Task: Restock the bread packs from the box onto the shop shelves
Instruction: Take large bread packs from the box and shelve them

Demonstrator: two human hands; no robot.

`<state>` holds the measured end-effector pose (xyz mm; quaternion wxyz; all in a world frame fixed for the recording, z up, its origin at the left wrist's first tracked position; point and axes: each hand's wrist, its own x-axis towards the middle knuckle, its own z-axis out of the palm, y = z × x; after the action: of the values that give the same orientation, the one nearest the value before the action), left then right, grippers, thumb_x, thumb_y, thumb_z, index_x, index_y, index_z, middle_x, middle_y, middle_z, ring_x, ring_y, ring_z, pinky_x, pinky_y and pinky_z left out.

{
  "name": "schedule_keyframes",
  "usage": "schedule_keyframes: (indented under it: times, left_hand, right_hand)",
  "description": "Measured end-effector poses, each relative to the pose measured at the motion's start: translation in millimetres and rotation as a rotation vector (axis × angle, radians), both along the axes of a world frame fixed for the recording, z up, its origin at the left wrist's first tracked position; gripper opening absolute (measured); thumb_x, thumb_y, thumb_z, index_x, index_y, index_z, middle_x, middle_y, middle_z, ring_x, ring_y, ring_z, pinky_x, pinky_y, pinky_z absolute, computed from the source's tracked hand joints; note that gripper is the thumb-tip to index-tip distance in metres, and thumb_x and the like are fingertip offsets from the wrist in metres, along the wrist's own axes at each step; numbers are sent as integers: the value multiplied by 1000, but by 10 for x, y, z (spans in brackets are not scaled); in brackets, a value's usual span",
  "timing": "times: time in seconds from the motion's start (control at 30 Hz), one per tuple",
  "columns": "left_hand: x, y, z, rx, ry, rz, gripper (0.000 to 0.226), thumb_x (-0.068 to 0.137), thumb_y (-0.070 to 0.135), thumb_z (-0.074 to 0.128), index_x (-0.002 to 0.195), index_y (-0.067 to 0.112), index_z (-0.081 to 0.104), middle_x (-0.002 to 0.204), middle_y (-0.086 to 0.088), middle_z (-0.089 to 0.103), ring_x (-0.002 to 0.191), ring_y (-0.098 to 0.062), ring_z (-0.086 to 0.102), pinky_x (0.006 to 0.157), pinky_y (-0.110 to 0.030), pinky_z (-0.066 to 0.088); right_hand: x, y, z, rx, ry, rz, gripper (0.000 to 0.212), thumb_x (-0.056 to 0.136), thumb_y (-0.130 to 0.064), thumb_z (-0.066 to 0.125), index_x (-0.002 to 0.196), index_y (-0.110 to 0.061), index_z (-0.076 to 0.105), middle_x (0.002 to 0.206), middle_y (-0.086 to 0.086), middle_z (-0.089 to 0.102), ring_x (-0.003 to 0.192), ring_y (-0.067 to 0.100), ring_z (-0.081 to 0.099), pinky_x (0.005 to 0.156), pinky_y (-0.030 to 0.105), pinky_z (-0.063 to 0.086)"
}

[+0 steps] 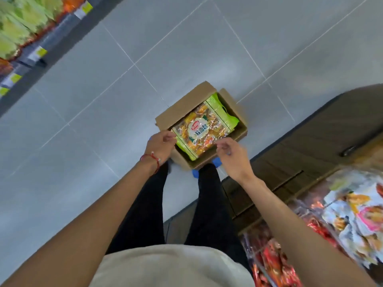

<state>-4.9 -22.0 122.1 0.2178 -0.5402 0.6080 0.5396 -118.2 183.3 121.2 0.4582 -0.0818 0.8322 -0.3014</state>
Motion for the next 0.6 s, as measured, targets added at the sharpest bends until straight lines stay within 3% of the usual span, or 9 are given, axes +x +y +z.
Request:
schedule_keyframes:
  times: [0.13,0.2,0.27,0.33,0.4,0.5,0.6]
  left_hand:
    - [-13,264,-417,41,-49,58,13,89,16,60,96,24,69,111,-5,70,106,-25,66,102,-40,49]
    - [-13,317,-677,98,-86,80,13,89,18,60,95,26,69,112,-4,69,106,-25,66,102,-40,49]
    - [16,309,-946,139,-129,99,11,88,20,61,89,28,69,109,-2,68,107,-26,66,100,-43,50]
    - [54,257,-1238,161,-159,137,13,85,19,62,81,30,68,106,-2,69,105,-28,66,99,-45,50]
    - [109,189,-1540,169,-186,157,12,82,22,61,79,31,68,106,-3,69,105,-30,66,99,-46,50]
    - [129,107,-1983,234,-229,76,18,78,31,56,92,31,66,114,-3,66,109,-27,63,101,-44,48]
    - [146,108,-2453,255,-289,15,31,87,25,58,118,23,60,123,-7,61,115,-27,59,103,-43,47]
  right_hand:
    - [-290,82,-465,65,-26,98,25,105,-14,54,127,-16,66,116,0,69,99,10,65,76,5,47]
    - [-408,61,-704,105,-34,128,26,106,-15,51,127,-13,66,116,3,70,102,16,66,87,23,54]
    - [-515,22,-957,154,-32,166,24,106,-13,49,122,-9,66,114,7,69,100,23,66,87,33,56]
    - [-638,-14,-1227,202,-4,186,25,106,-14,48,124,-12,65,117,4,67,96,20,64,73,24,52]
    - [-748,-57,-1516,245,28,190,28,105,-15,49,129,-16,63,123,2,65,99,19,64,71,22,46]
    - [-863,-181,-1947,297,59,196,34,103,-17,54,136,-17,59,133,3,61,107,22,62,83,30,46]
    - [-880,-358,-2360,328,104,244,48,102,-22,59,149,-17,47,149,6,51,127,24,58,103,39,49]
